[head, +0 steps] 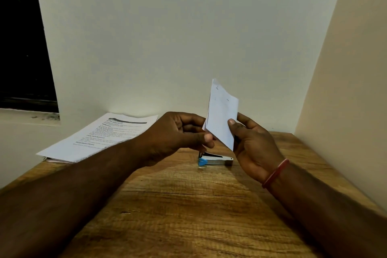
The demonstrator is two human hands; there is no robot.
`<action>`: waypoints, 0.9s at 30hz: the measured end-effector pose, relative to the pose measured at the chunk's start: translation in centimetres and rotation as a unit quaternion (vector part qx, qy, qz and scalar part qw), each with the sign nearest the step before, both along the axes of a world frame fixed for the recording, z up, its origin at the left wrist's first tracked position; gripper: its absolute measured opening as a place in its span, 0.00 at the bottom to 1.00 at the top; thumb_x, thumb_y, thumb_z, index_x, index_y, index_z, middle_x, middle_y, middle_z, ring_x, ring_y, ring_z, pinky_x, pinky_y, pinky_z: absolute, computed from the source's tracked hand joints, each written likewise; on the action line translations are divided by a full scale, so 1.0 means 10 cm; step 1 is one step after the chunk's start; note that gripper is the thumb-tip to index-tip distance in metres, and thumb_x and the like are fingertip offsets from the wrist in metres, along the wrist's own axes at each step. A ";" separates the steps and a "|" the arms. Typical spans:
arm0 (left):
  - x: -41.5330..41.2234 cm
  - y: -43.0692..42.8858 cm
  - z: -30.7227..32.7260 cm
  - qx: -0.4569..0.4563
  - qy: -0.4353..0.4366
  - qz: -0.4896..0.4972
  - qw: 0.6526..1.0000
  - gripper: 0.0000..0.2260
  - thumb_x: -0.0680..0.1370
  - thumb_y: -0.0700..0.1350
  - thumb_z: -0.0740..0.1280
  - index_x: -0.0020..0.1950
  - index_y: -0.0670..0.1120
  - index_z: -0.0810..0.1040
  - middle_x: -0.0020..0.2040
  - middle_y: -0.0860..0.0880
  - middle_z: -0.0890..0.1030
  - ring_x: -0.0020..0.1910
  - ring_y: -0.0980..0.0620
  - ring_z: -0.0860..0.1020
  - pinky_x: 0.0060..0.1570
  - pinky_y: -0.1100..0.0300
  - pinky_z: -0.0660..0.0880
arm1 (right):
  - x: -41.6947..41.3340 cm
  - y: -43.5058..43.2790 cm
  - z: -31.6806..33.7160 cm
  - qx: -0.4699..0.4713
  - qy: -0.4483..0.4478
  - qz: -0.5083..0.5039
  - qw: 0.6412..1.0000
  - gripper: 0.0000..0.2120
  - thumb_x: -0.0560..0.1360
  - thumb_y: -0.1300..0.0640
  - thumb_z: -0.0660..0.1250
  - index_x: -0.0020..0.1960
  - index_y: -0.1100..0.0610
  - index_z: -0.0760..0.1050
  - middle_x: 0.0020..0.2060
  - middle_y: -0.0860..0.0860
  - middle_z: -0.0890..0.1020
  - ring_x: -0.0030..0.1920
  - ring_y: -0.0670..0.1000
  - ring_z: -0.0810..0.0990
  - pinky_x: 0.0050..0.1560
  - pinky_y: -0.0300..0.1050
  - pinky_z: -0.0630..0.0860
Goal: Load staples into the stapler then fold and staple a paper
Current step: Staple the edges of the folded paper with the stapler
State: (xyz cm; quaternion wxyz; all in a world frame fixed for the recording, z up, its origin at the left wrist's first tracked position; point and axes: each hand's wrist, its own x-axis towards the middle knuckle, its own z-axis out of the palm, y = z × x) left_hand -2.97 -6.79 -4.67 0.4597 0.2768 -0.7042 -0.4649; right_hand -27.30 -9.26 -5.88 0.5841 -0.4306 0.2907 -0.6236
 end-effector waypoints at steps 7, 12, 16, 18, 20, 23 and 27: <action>-0.01 -0.02 0.01 -0.005 0.013 0.054 0.998 0.11 0.82 0.45 0.77 0.64 0.45 0.89 0.55 0.41 0.92 0.54 0.43 0.91 0.51 0.55 0.88 | 0.02 0.01 0.00 -0.018 0.027 -0.010 0.999 0.18 0.83 0.64 0.72 0.72 0.55 0.79 0.58 0.56 0.91 0.61 0.59 0.90 0.55 0.57 0.89; -0.01 -0.04 0.01 -0.031 0.017 0.135 0.990 0.07 0.85 0.49 0.75 0.58 0.47 0.90 0.54 0.47 0.92 0.55 0.49 0.91 0.49 0.61 0.85 | 0.08 0.03 -0.06 -0.082 0.120 -0.012 0.989 0.17 0.83 0.63 0.72 0.70 0.50 0.79 0.57 0.51 0.92 0.59 0.52 0.91 0.53 0.52 0.90; 0.00 -0.04 0.03 -0.042 0.045 0.148 0.987 0.07 0.84 0.48 0.75 0.58 0.46 0.90 0.55 0.47 0.92 0.56 0.47 0.91 0.54 0.53 0.89 | 0.08 0.04 -0.06 -0.109 0.191 -0.036 0.975 0.16 0.84 0.62 0.72 0.64 0.43 0.80 0.53 0.46 0.92 0.56 0.46 0.90 0.49 0.48 0.89; -0.01 -0.03 0.03 -0.053 0.045 0.155 0.986 0.07 0.84 0.47 0.76 0.58 0.47 0.91 0.54 0.47 0.92 0.56 0.47 0.91 0.56 0.49 0.89 | 0.06 0.04 -0.06 -0.118 0.227 -0.066 0.964 0.16 0.84 0.61 0.74 0.63 0.40 0.80 0.52 0.46 0.91 0.56 0.45 0.90 0.48 0.46 0.89; -0.02 -0.01 0.04 -0.081 0.016 0.188 0.979 0.05 0.83 0.48 0.77 0.56 0.49 0.91 0.52 0.50 0.92 0.54 0.48 0.91 0.56 0.49 0.88 | 0.07 0.05 -0.05 -0.128 0.273 -0.131 0.944 0.19 0.81 0.58 0.78 0.65 0.40 0.80 0.53 0.46 0.89 0.55 0.46 0.89 0.47 0.42 0.87; -0.05 0.02 0.06 -0.166 -0.055 0.270 0.947 0.03 0.81 0.51 0.80 0.53 0.54 0.92 0.49 0.57 0.91 0.50 0.58 0.89 0.50 0.63 0.84 | 0.07 0.10 0.00 -0.160 0.341 -0.249 0.892 0.24 0.77 0.48 0.81 0.70 0.40 0.78 0.61 0.40 0.83 0.58 0.42 0.83 0.51 0.39 0.81; -0.11 0.10 0.08 -0.299 -0.122 0.306 0.896 0.04 0.81 0.48 0.81 0.54 0.52 0.92 0.46 0.58 0.89 0.46 0.58 0.86 0.44 0.68 0.79 | 0.14 0.32 0.11 -0.209 0.302 -0.179 0.913 0.20 0.73 0.31 0.77 0.58 0.43 0.87 0.52 0.44 0.90 0.53 0.47 0.88 0.49 0.49 0.89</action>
